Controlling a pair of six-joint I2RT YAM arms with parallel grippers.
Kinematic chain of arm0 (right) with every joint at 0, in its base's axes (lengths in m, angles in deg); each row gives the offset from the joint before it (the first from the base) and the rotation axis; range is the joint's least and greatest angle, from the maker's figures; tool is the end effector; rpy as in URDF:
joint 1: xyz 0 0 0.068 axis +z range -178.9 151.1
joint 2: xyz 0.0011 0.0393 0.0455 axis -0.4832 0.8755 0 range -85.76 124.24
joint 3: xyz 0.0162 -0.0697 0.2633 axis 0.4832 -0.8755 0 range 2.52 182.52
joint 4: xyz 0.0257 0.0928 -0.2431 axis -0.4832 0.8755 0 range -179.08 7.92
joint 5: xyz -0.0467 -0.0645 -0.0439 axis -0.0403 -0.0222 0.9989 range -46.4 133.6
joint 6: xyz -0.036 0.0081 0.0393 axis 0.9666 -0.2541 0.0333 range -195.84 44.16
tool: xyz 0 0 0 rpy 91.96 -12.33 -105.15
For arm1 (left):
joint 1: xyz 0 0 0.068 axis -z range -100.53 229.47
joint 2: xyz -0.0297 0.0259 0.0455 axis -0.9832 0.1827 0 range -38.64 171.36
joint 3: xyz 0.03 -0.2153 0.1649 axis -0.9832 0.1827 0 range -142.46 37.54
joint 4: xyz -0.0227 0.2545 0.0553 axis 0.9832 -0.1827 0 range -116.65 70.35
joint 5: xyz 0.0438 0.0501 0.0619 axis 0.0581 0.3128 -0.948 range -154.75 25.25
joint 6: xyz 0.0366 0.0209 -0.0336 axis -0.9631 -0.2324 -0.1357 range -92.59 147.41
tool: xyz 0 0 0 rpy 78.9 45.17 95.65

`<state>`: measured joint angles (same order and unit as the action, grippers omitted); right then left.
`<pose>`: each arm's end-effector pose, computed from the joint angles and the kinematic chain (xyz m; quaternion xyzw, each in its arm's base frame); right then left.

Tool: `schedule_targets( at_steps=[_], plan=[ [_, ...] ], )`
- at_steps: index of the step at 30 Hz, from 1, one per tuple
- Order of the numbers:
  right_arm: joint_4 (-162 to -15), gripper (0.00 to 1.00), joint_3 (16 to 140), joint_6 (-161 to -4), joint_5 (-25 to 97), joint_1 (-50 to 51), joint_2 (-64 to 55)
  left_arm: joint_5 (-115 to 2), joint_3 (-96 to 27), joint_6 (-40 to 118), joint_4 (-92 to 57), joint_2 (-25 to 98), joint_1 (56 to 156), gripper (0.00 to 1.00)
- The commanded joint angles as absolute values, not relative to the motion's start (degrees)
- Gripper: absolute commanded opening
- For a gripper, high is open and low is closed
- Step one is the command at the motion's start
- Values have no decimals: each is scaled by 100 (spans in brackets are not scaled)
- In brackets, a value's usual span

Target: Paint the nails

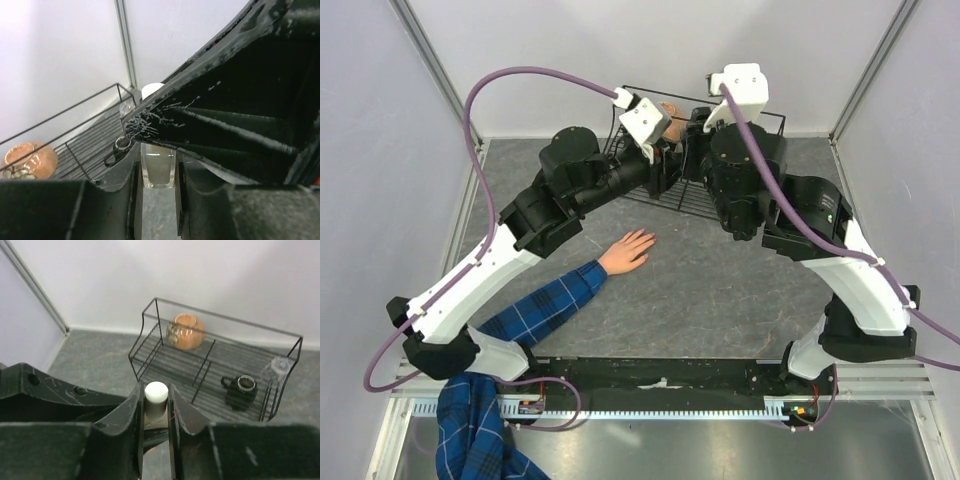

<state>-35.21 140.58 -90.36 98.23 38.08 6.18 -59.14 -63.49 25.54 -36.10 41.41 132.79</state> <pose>0.1242 0.2180 0.5828 -0.0250 0.7338 0.1194 0.6683 0.1709 -0.2352 0.5259 0.3458 0.5841 -0.3483 0.6465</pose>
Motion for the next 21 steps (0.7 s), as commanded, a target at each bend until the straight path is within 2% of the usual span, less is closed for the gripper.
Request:
schedule_targets(
  at_steps=[1, 3, 5, 6, 8, 9, 11, 12, 13, 16, 17, 18, 21],
  plan=[
    [-3817, 37, 13112, -9183, 8625, 3817, 407, -5222, -5994, 2046, -2959, 3976, 13265, 2],
    [-4204, 54, 12691, -9122, 7817, 3545, 100, -4868, -5765, 2169, -2958, 3766, 13151, 2],
    [-4590, 64, 12417, -8973, 7203, 3369, -94, -4577, -5529, 2371, -2941, 3625, 13002, 2],
    [-4706, 72, 12172, -8946, 6964, 3290, -278, -4463, -5431, 2441, -2888, 3546, 12914, 2],
    [-4934, 80, 11969, -8946, 6454, 3000, -454, -3980, -5167, 2679, -2757, 3326, 12529, 2],
    [-4996, 87, 11802, -8981, 5869, 2868, -603, -3735, -5106, 2949, -2704, 3282, 12352, 2],
    [-5189, 91, 11617, -9069, 5128, 2368, -762, -2875, -4877, 3521, -2337, 3124, 11783, 2],
    [-5286, 96, 11390, -9078, 4211, 2201, -920, -2506, -4781, 3758, -2160, 3097, 11605, 2],
    [-5417, 98, 11266, -9061, 3723, 1895, -991, -1745, -4684, 4230, -2019, 3079, 11447, 2],
    [-5735, 98, 11071, -9113, 1679, 1402, -1001, -530, -4456, 5488, -958, 3202, 11016, 2],
    [-5839, 98, 11054, -9183, 1409, 1304, -965, -307, -4342, 5936, -519, 3280, 10849, 2],
    [-5962, 98, 10975, -9392, 1215, 1224, -939, -139, -4210, 6871, 590, 3325, 10787, 2],
    [-6858, 98, 10703, -10251, 442, 812, -974, 187, -3919, 8107, 1968, 3527, 10628, 2]
  ],
)
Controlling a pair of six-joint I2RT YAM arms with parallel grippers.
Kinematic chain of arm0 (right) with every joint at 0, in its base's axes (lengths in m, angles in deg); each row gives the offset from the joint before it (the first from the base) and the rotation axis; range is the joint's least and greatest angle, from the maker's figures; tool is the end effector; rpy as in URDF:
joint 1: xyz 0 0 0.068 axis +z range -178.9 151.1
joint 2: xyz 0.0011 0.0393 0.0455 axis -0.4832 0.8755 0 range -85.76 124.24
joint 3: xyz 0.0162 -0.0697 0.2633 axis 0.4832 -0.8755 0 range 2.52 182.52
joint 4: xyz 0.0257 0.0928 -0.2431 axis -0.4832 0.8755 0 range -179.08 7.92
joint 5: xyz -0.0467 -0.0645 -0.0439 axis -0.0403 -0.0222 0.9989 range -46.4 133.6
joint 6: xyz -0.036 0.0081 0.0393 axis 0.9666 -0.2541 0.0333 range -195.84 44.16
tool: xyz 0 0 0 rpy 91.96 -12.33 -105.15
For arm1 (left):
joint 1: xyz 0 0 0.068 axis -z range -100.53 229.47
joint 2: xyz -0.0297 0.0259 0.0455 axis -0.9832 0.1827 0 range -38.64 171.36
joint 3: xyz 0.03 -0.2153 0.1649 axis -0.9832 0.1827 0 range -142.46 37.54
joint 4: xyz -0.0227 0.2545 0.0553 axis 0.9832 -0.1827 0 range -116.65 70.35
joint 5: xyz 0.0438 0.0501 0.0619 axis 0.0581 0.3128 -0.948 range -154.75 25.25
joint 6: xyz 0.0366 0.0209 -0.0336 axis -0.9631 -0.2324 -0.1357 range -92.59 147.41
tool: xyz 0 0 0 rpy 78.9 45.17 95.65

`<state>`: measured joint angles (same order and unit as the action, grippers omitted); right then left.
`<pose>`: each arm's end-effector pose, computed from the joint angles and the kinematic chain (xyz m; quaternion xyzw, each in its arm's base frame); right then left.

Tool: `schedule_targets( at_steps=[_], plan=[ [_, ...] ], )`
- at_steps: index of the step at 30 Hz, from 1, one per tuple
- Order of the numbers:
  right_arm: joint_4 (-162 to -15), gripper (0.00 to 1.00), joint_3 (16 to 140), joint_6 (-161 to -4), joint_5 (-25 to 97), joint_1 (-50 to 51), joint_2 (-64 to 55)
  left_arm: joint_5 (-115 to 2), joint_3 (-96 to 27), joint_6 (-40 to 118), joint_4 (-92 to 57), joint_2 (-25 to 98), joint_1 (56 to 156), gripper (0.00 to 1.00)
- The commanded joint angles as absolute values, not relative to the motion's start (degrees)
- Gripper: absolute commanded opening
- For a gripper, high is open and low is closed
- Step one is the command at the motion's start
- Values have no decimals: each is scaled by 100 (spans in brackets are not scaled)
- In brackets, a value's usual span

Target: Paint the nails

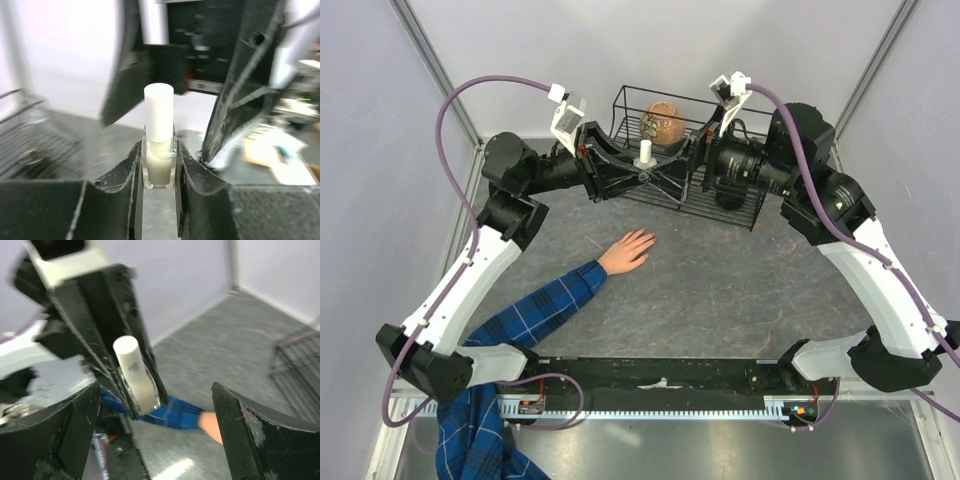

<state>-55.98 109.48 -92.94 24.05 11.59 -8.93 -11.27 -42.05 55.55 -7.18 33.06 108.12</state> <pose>0.1817 0.1706 0.5399 -0.2593 0.6762 0.4346 0.5354 0.2151 -0.1501 0.4903 0.3716 0.5083 -0.5746 0.5228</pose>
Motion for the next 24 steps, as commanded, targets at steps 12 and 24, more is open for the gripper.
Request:
schedule_targets(
  at_steps=[12, 24],
  plan=[
    [-7853, 64, 10878, -11249, -746, 283, -447, 231, -4050, 7909, 1489, 3545, 10593, 2],
    [-7126, 4, 11237, -10515, -335, 546, -218, -617, -4760, 6515, -568, 3580, 10610, 2]
  ],
)
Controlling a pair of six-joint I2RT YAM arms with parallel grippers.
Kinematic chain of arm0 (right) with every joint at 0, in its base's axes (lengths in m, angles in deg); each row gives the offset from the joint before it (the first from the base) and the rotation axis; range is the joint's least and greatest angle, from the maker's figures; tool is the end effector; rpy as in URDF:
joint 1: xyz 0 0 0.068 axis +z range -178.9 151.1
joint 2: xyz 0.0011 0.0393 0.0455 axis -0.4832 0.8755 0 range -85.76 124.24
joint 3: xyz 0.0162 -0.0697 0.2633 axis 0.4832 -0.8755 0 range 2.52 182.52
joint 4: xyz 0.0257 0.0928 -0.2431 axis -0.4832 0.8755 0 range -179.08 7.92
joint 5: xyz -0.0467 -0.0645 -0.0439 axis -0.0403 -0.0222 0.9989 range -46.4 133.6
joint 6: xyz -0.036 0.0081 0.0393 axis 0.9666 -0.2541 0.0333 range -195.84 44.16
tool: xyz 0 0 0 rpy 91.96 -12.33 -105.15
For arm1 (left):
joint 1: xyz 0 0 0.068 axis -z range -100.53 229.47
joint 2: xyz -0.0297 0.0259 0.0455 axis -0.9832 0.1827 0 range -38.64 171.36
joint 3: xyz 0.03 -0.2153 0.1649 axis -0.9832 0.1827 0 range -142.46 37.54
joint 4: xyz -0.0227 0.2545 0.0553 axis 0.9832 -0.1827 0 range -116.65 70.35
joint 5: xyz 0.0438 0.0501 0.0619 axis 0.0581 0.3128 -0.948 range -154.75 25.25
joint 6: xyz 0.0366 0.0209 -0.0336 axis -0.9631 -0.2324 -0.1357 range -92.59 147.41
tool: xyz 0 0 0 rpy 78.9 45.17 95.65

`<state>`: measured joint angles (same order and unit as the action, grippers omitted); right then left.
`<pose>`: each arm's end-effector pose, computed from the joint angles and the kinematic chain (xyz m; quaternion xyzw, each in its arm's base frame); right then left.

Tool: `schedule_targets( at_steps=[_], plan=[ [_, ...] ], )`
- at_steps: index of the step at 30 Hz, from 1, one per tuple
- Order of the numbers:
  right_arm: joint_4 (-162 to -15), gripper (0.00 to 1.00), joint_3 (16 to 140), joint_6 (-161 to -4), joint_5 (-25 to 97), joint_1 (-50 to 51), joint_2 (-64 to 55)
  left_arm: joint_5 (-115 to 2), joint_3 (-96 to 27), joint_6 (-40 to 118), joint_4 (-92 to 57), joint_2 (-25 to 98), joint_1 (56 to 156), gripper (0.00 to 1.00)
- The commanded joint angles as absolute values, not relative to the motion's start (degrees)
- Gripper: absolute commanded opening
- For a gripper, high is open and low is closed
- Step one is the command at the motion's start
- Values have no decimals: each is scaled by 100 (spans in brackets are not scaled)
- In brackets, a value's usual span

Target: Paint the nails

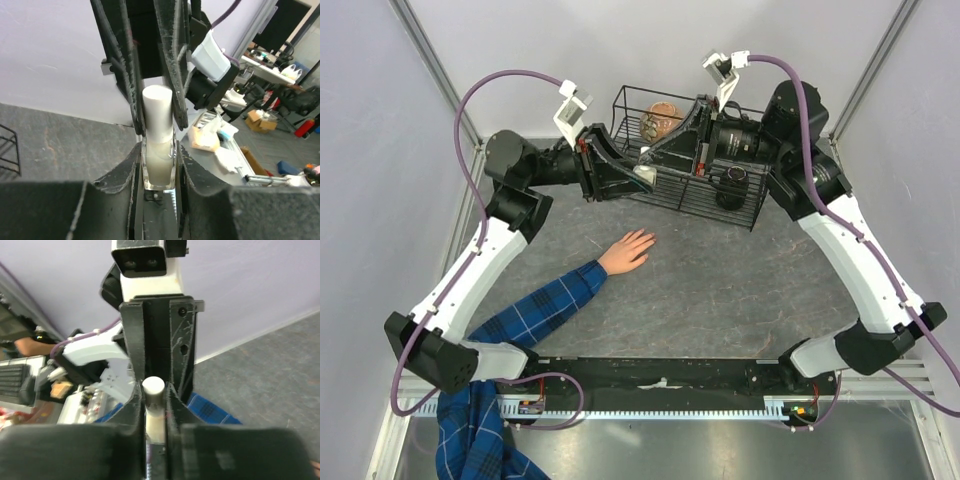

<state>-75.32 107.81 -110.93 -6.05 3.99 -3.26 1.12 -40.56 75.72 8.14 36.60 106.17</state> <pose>0.2238 0.1769 0.5407 -0.3079 0.5953 0.6118 0.4201 0.2272 -0.1506 0.4860 0.3861 0.4968 -0.6575 0.4146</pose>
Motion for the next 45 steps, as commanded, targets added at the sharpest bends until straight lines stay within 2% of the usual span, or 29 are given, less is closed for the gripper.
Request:
schedule_targets(
  at_steps=[1, 2, 3, 4, 6, 7, 8, 9, 11, 12, 15, 16, 18, 19, 23, 25, 29, 31, 35, 38, 39, 42, 45],
  plan=[
    [-6471, 0, 11369, -10302, 249, 651, -183, -926, -4910, 6102, -1150, 3571, 10671, 2],
    [-6143, 0, 11675, -10021, 673, 739, -113, -1364, -5051, 5637, -1652, 3563, 10741, 2],
    [-5791, 0, 11852, -9488, 1199, 1097, -78, -2769, -5357, 4545, -2754, 3545, 10881, 2],
    [-5066, 0, 12054, -9221, 2997, 1379, 36, -3679, -5499, 4012, -3113, 3562, 11379, 2],
    [-4176, 0, 12730, -8938, 5252, 2420, 220, -5698, -5832, 2981, -3396, 3720, 11839, 2],
    [-3927, 0, 13193, -8868, 7214, 2767, 465, -6128, -5939, 2778, -3458, 3834, 12224, 2],
    [-3742, 0, 13381, -8763, 8182, 3136, 589, -6402, -6044, 2428, -3476, 3913, 12384, 2],
    [-3505, 0, 13557, -8622, 8905, 3792, 712, -6744, -6246, 2294, -3477, 4105, 12525, 2],
    [-3450, 0, 13795, -8340, 10058, 4219, 933, -6844, -6388, 2091, -3485, 4256, 12833, 2],
    [-3476, 0, 13813, -8331, 10133, 4412, 951, -6687, -6449, 2125, -3485, 4370, 12877, 2],
    [-3747, 1, 13682, -8287, 9951, 4396, 828, -5969, -6380, 2240, -3512, 4389, 12878, 2],
    [-3879, 17, 13516, -8252, 9784, 4370, 663, -5739, -6336, 2240, -3521, 4319, 12861, 2],
    [-4265, 37, 13261, -8339, 8910, 4170, 442, -4942, -6178, 2275, -3521, 4222, 12825, 2],
    [-4398, 53, 12946, -8348, 8617, 4063, 180, -4676, -6116, 2310, -3529, 4091, 12756, 2],
    [-4855, 75, 12417, -8357, 7394, 3562, -393, -3515, -5695, 3080, -3240, 3687, 12290, 2],
    [-5049, 80, 12180, -8348, 6607, 3211, -708, -2838, -5379, 3407, -2915, 3537, 11870, 2],
    [-5216, 85, 12003, -8454, 4768, 2446, -1026, -1162, -4782, 4784, -1836, 3247, 11121, 2],
    [-5208, 88, 12055, -8585, 4143, 2147, -974, -702, -4649, 5505, -1124, 3237, 10840, 2],
    [-5278, 88, 12187, -9077, 2139, 1568, -711, 45, -4298, 6606, 37, 3308, 10628, 2],
    [-5724, 82, 12117, -9552, 1208, 1286, -535, 266, -4130, 7336, 942, 3395, 10610, 2],
    [-5796, 74, 12108, -9666, 1126, 1233, -474, 310, -4112, 7468, 1066, 3422, 10610, 2],
    [-6121, 62, 11925, -9939, 845, 1013, -455, 346, -4086, 7601, 1138, 3431, 10610, 2],
    [-6262, 57, 11827, -10106, 372, 916, -351, 328, -4077, 7601, 1129, 3404, 10610, 2]
  ],
)
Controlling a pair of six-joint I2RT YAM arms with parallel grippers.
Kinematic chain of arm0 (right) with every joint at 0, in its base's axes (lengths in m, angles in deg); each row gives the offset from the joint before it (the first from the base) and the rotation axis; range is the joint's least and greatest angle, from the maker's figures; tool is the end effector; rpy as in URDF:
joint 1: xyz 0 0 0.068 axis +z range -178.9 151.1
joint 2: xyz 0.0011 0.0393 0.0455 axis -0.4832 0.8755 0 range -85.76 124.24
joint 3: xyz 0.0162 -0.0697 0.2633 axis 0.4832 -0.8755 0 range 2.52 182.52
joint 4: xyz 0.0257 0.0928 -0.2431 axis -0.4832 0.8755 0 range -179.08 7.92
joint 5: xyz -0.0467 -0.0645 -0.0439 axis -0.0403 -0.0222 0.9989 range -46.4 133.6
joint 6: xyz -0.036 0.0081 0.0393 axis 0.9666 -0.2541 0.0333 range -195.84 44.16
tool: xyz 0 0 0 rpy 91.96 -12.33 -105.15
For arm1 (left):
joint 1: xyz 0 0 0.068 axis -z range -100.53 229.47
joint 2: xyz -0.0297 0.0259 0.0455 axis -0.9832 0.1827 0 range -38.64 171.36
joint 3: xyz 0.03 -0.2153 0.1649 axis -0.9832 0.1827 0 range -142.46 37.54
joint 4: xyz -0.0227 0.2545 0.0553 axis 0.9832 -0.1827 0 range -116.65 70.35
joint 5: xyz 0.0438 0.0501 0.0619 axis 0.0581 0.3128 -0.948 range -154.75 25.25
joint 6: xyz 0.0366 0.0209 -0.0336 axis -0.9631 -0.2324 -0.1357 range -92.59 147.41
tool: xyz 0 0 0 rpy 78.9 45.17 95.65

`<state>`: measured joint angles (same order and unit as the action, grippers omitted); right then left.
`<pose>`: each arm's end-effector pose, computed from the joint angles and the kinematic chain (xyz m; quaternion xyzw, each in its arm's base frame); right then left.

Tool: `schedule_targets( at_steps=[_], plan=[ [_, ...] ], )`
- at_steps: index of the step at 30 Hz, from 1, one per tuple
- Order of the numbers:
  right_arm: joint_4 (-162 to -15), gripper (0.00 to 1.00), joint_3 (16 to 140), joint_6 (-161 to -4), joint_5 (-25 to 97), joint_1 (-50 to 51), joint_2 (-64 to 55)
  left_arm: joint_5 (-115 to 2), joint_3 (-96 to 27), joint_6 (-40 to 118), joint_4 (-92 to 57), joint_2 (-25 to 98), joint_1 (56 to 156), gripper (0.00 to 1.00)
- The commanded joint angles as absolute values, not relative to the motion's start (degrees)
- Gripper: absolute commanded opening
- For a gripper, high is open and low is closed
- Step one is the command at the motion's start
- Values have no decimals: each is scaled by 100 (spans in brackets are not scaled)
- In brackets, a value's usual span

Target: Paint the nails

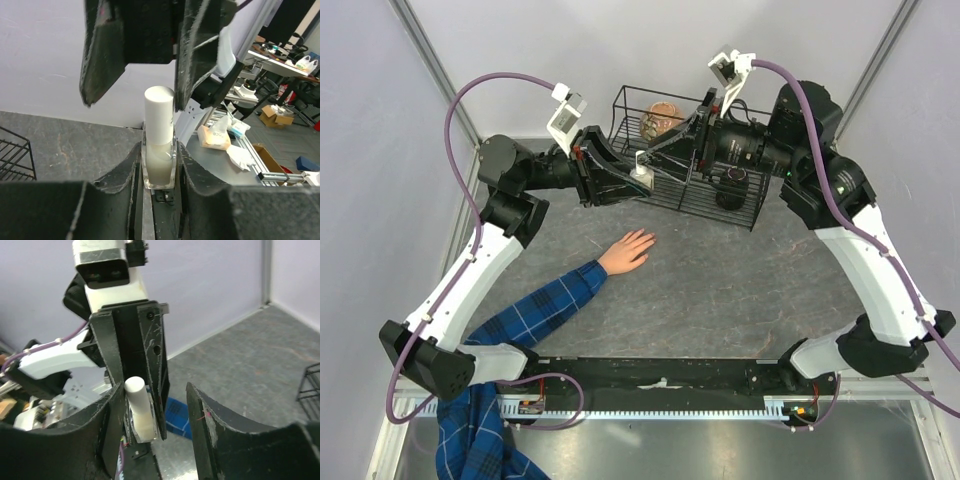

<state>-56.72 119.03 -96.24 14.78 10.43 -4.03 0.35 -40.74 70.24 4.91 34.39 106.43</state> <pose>0.1857 0.1742 0.5683 -0.2873 0.6316 0.4974 0.5206 0.2159 -0.1460 0.4924 0.4027 0.4830 -0.6385 0.4438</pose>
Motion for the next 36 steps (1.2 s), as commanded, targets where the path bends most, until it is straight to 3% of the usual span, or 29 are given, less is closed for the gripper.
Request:
schedule_targets(
  at_steps=[1, 4, 8, 10, 11, 13, 16, 18, 19, 20, 22, 24, 28, 31, 32, 36],
  plan=[
    [-6280, 57, 11792, -10141, 257, 925, -324, 337, -4085, 7601, 1129, 3396, 10610, 2],
    [-6456, 48, 11625, -10282, -17, 907, -280, 311, -4121, 7601, 1094, 3422, 10619, 2],
    [-6491, 45, 11555, -10291, -78, 916, -288, 284, -4182, 7584, 1032, 3466, 10602, 2],
    [-6491, 34, 11520, -10282, -105, 916, -280, 223, -4243, 7487, 883, 3475, 10610, 2],
    [-6491, 20, 11502, -10282, -88, 916, -271, 197, -4270, 7426, 822, 3475, 10610, 2],
    [-6473, 4, 11458, -10273, 183, 907, -297, -4, -4445, 7067, 340, 3466, 10610, 2],
    [-5548, 0, 11799, -9758, 894, 1099, -219, -905, -4979, 5742, -1563, 3457, 10619, 2],
    [-4755, 0, 12586, -9186, 2411, 1494, 62, -1672, -5279, 4594, -2497, 3466, 10707, 2],
    [-3985, 0, 12922, -8609, 3357, 1827, 202, -2807, -5603, 4169, -3397, 3466, 10803, 2],
    [-3664, 0, 13256, -8421, 5194, 2639, 535, -3558, -5771, 3747, -3763, 3492, 11160, 2],
    [-3180, 0, 14118, -8270, 6849, 3286, 879, -5417, -6175, 2752, -4414, 3623, 11575, 2],
    [-2818, 0, 14532, -8173, 8428, 4016, 1196, -6357, -6309, 2207, -4514, 3694, 12077, 2],
    [-2931, 0, 14464, -8120, 9001, 4379, 1215, -6512, -6362, 2125, -4487, 3800, 12298, 2],
    [-3350, 28, 14166, -8198, 8005, 4126, 961, -5189, -6187, 2126, -4356, 3756, 12298, 2],
    [-3484, 48, 13869, -8286, 7677, 3985, 725, -4869, -6125, 2143, -4234, 3678, 12289, 2],
    [-3880, 64, 13348, -8760, 5752, 3080, 249, -3822, -5757, 2379, -3944, 3475, 12202, 2]
  ],
)
